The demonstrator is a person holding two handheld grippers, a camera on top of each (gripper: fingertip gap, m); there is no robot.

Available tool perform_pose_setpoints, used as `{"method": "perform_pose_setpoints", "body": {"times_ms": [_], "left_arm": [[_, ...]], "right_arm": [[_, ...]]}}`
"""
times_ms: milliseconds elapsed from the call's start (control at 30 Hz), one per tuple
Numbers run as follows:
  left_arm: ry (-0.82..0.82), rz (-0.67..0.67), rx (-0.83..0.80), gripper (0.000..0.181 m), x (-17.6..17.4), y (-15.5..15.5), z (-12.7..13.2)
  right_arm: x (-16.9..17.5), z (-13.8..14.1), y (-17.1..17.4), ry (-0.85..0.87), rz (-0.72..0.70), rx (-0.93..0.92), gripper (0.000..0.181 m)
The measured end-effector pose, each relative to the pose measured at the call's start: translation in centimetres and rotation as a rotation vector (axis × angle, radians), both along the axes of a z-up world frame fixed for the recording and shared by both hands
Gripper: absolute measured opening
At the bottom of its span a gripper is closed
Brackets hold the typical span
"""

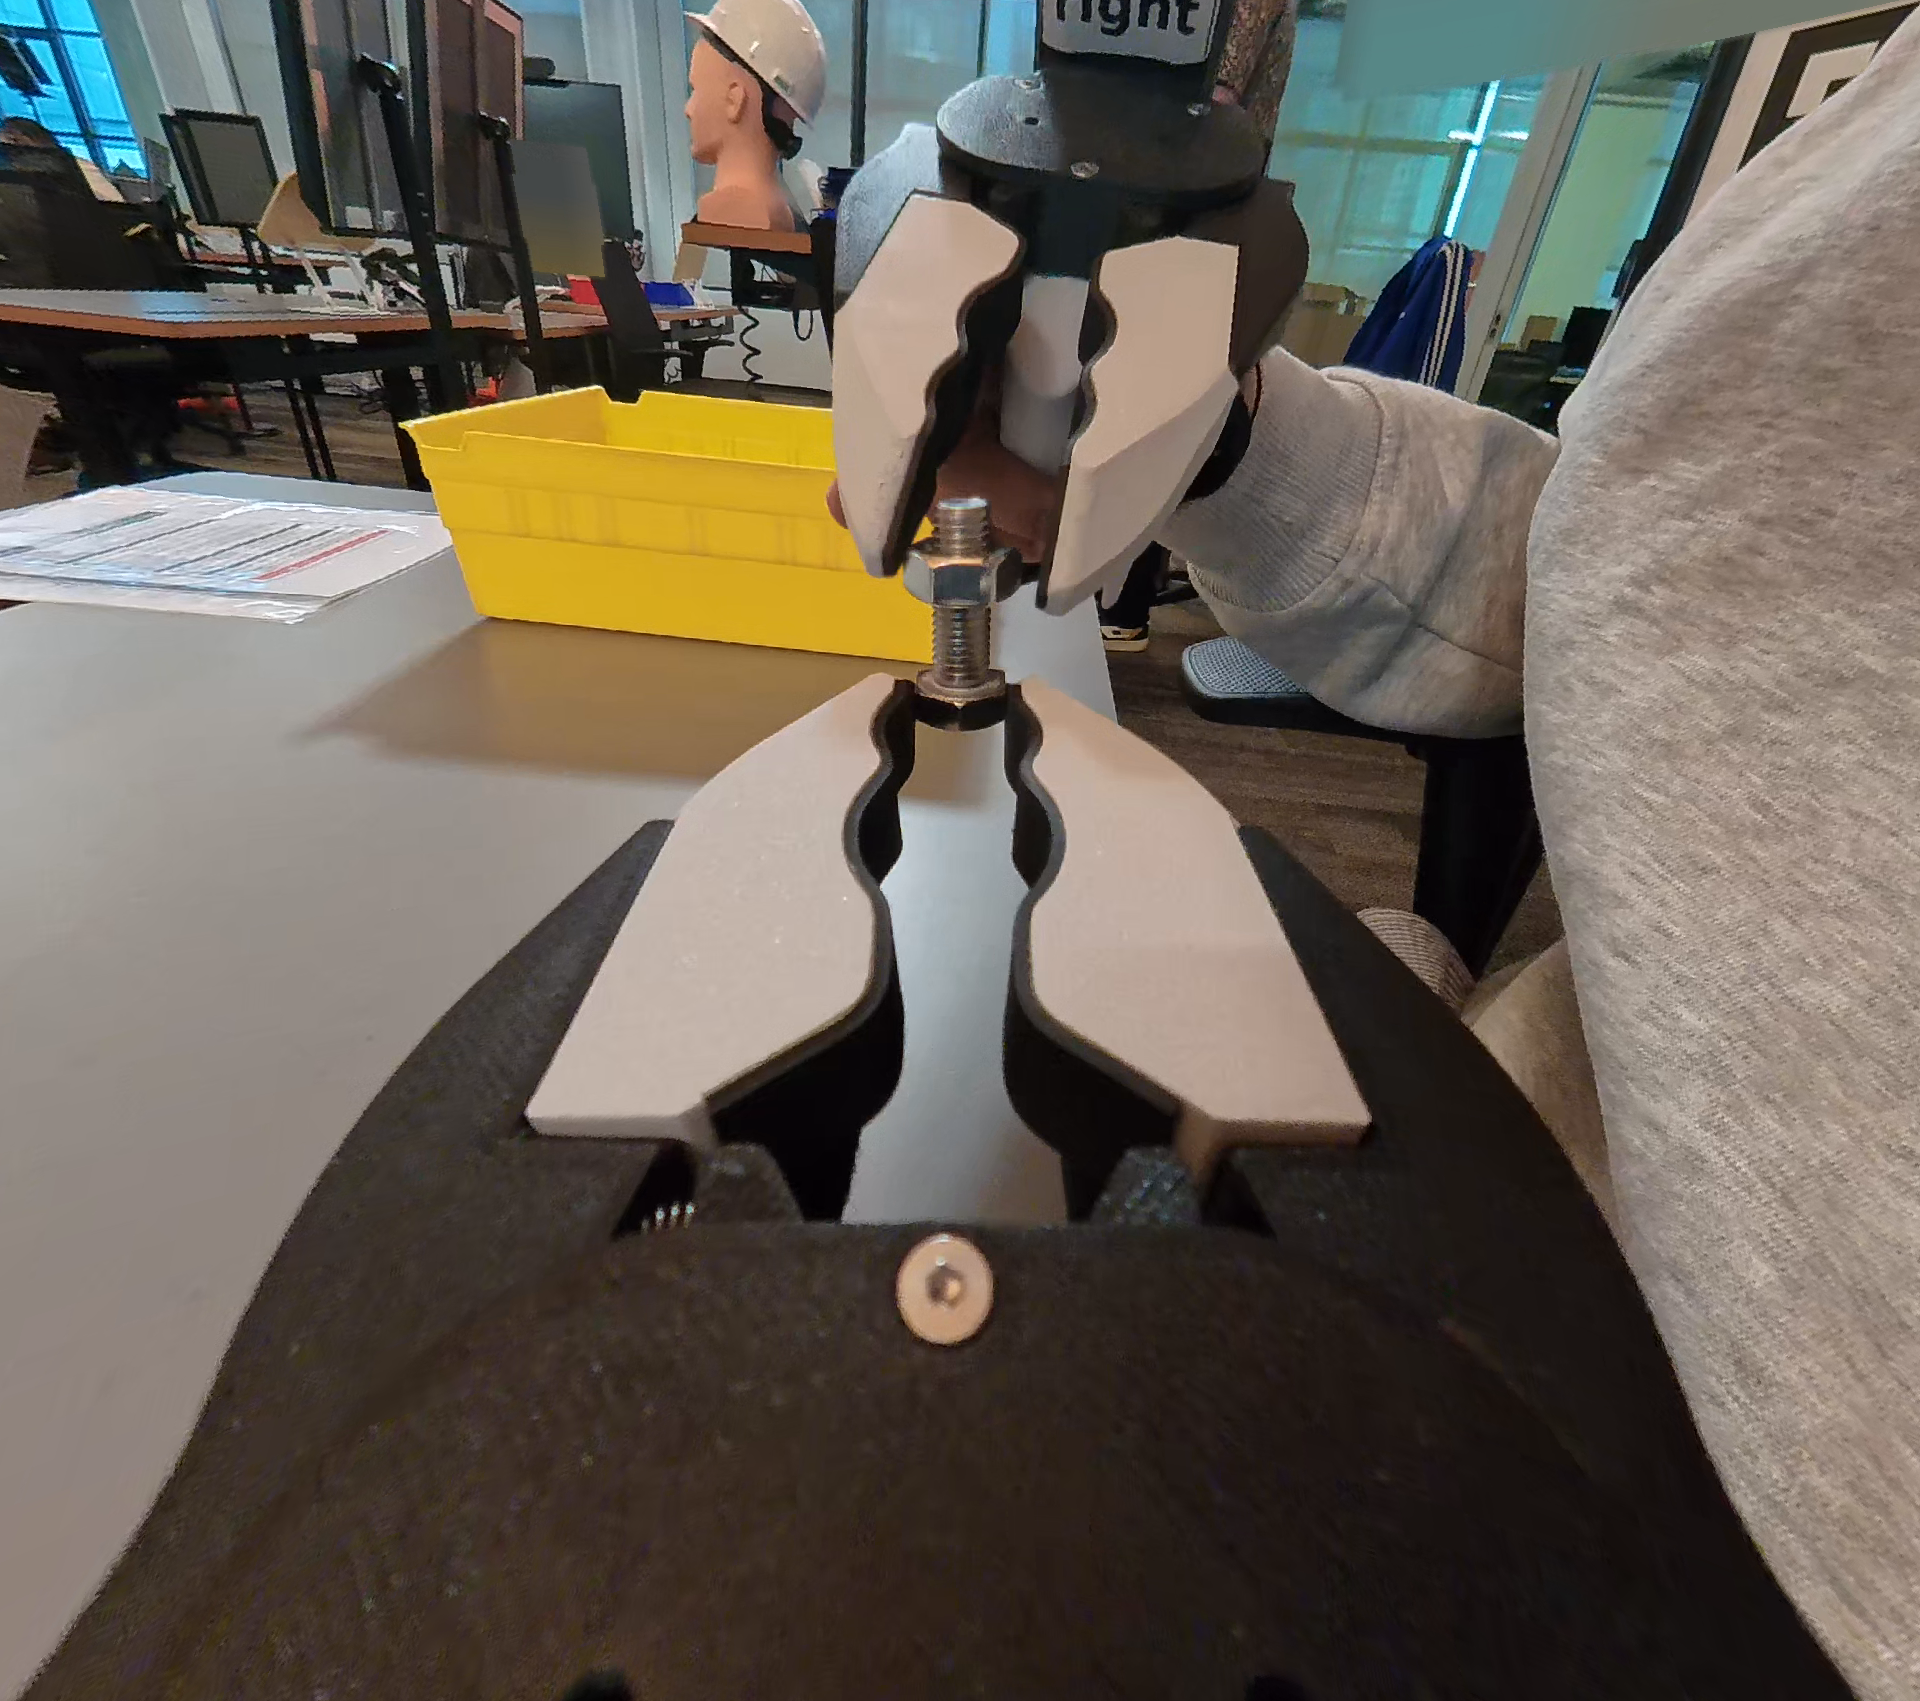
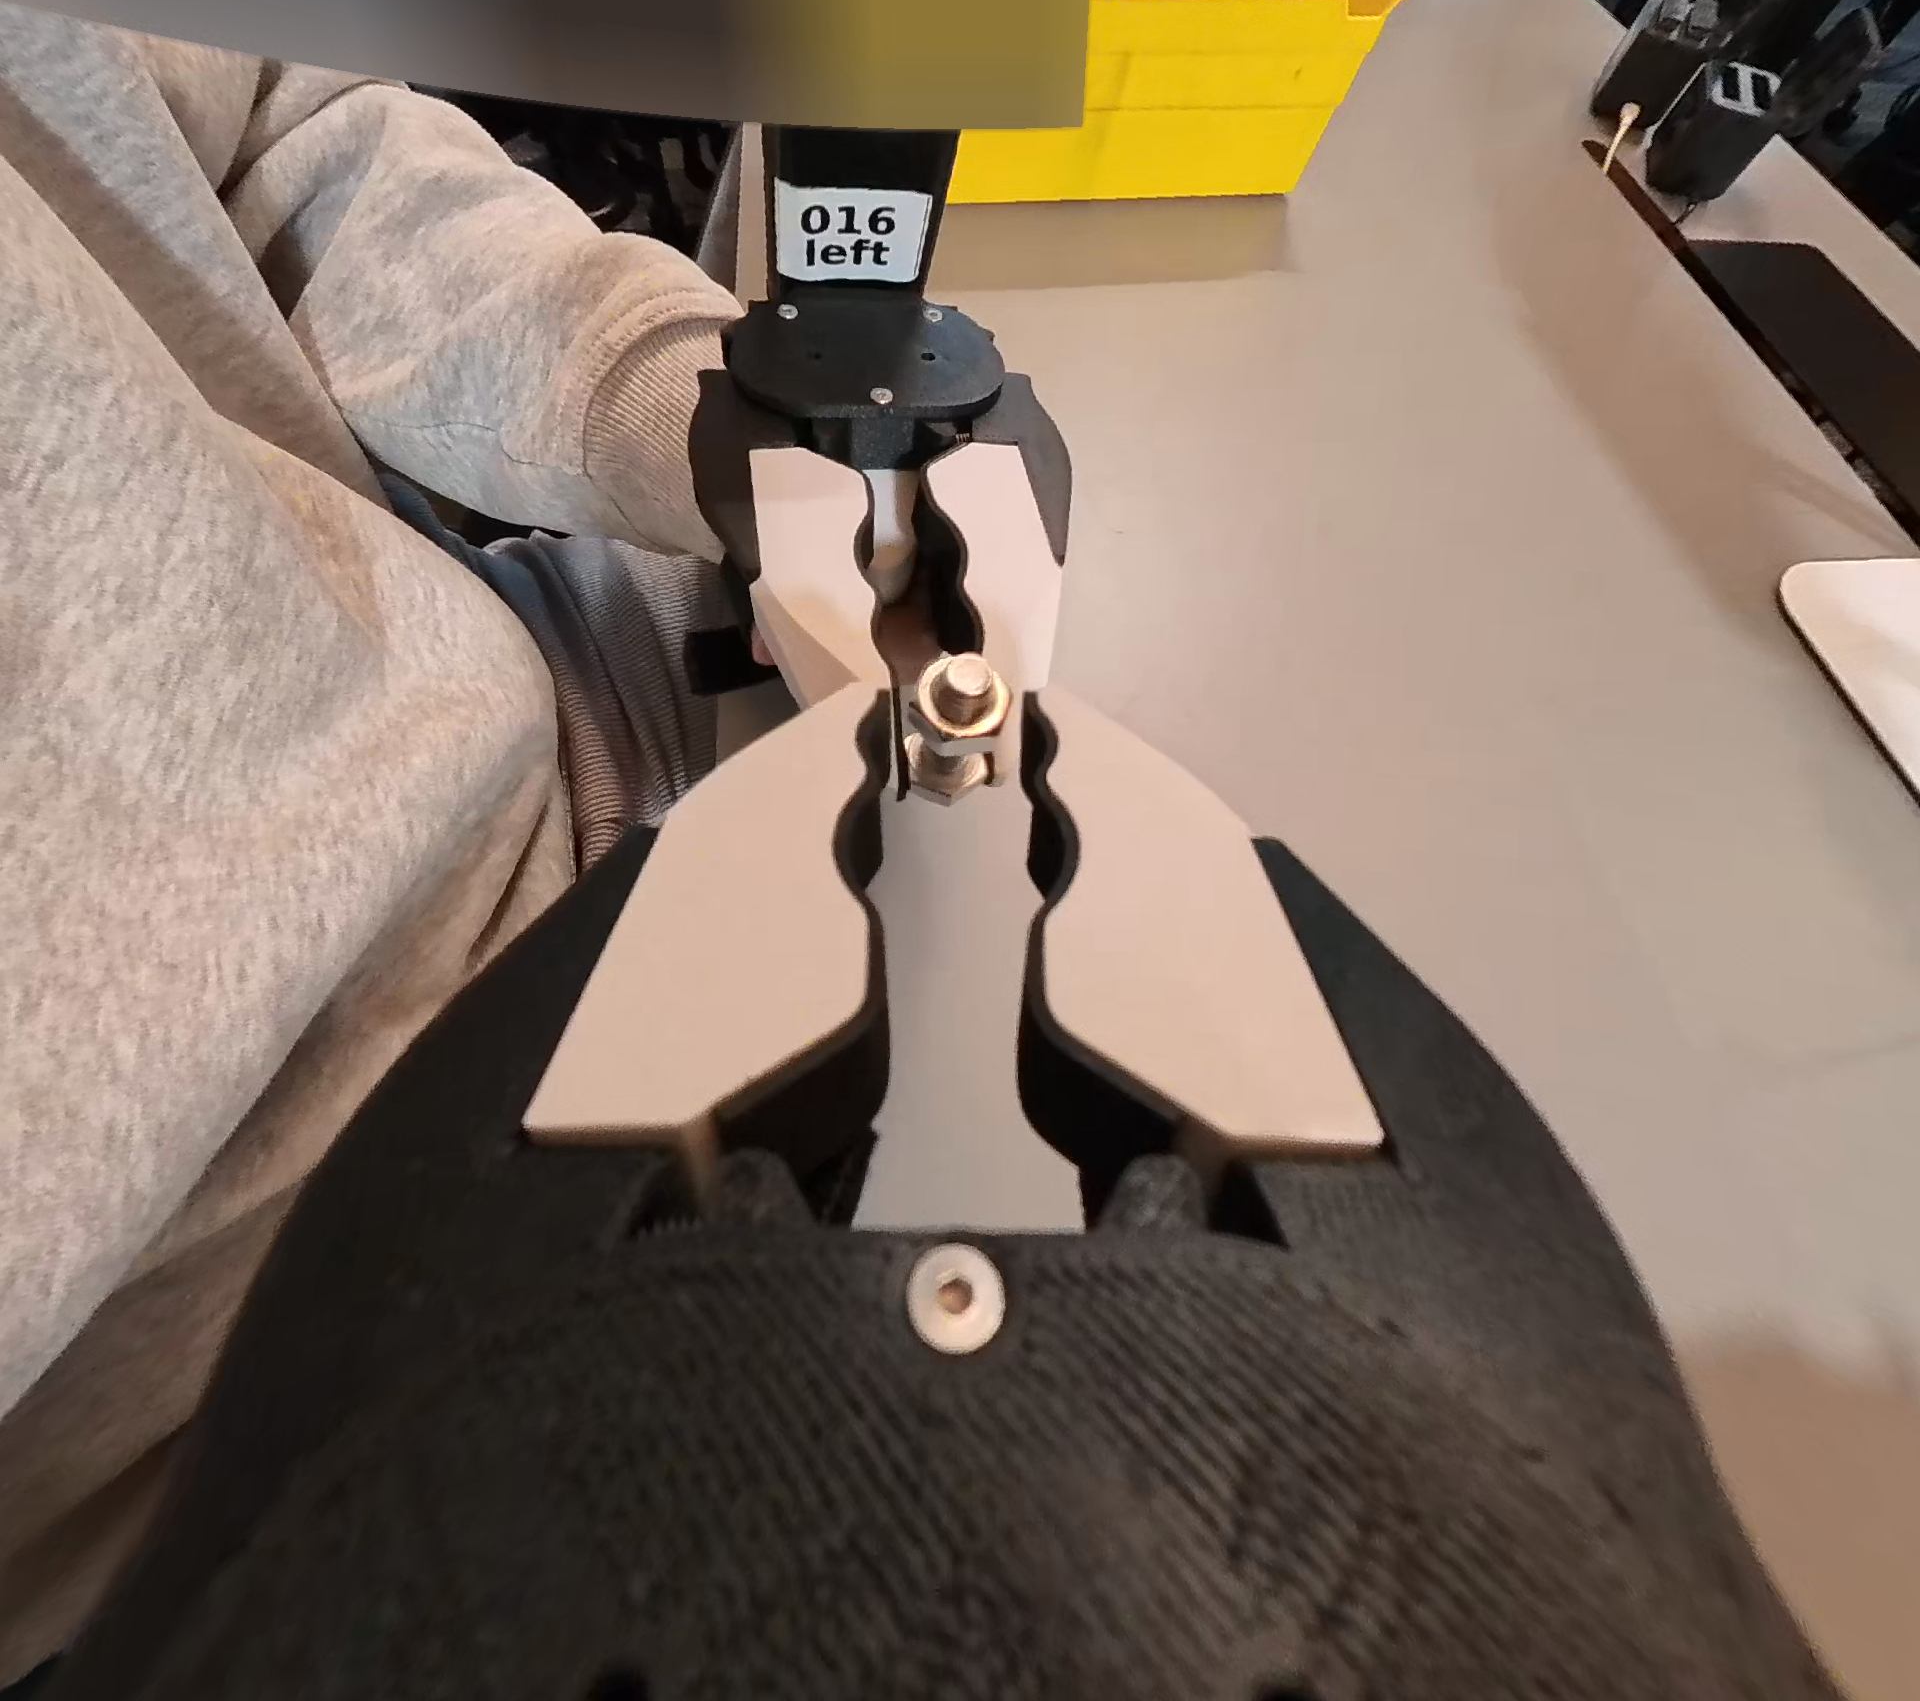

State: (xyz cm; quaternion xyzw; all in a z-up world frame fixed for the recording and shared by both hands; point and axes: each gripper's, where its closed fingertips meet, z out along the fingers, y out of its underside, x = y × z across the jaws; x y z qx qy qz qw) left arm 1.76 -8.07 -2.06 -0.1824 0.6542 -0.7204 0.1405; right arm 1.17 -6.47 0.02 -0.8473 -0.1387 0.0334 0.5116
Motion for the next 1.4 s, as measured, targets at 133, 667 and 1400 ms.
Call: {"method": "perform_pose_setpoints", "body": {"times_ms": [133,667,1400], "left_arm": [[0.011,0.011,-0.026,0.017,0.2,0.3,0.2],[0.025,0.013,-0.016,0.017,0.4,0.3,-0.1],[0.024,-0.001,-0.035,0.017,0.2,0.2,0.2]], "right_arm": [[0.1,-0.1,-0.1,-0.009,-0.004,-0.007,0.024],[0.9,1.0,-0.2,-0.04,-0.038,0.047,0.013],[0.3,1.2,0.8,0.151,-0.002,0.15,0.01]]}}
